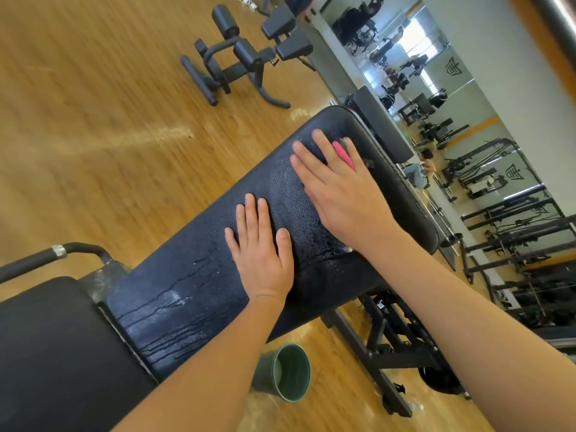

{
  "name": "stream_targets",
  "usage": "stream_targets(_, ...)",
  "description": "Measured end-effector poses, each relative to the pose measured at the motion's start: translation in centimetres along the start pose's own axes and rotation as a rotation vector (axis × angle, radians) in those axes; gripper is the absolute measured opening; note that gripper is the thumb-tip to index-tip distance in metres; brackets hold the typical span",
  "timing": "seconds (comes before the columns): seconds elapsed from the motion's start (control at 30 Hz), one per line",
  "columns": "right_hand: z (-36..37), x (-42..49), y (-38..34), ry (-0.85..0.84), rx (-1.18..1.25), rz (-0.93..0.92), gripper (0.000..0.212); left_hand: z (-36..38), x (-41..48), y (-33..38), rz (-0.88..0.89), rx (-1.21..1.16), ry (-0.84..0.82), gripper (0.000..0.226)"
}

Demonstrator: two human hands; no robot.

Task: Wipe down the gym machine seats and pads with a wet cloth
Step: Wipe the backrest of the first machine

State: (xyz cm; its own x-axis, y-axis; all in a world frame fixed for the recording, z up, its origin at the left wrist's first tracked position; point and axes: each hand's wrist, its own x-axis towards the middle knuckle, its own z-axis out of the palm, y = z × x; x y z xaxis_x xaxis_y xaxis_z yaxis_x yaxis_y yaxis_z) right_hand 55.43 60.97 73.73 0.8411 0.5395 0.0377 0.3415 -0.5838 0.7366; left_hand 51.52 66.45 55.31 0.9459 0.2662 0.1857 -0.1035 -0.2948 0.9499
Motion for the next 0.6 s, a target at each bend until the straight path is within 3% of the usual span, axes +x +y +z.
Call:
stream_targets(0.13, 0.9, 3.6, -0.6, 0.021, 0.002, 0.052, 0.055, 0.0, 0.2, -0.1, -0.002, -0.015, 0.0, 0.059)
stream_targets(0.43, -0.9, -11.2, -1.1, -0.102, 0.034, 0.016, 0.072, 0.0, 0.1, -0.1, -0.007, -0.033, 0.003, 0.058)
stream_targets(0.6, -0.5, -8.8, -0.8, -0.075, 0.005, -0.032, 0.068, 0.1, 0.0, -0.2, -0.003, -0.028, 0.012, 0.057)
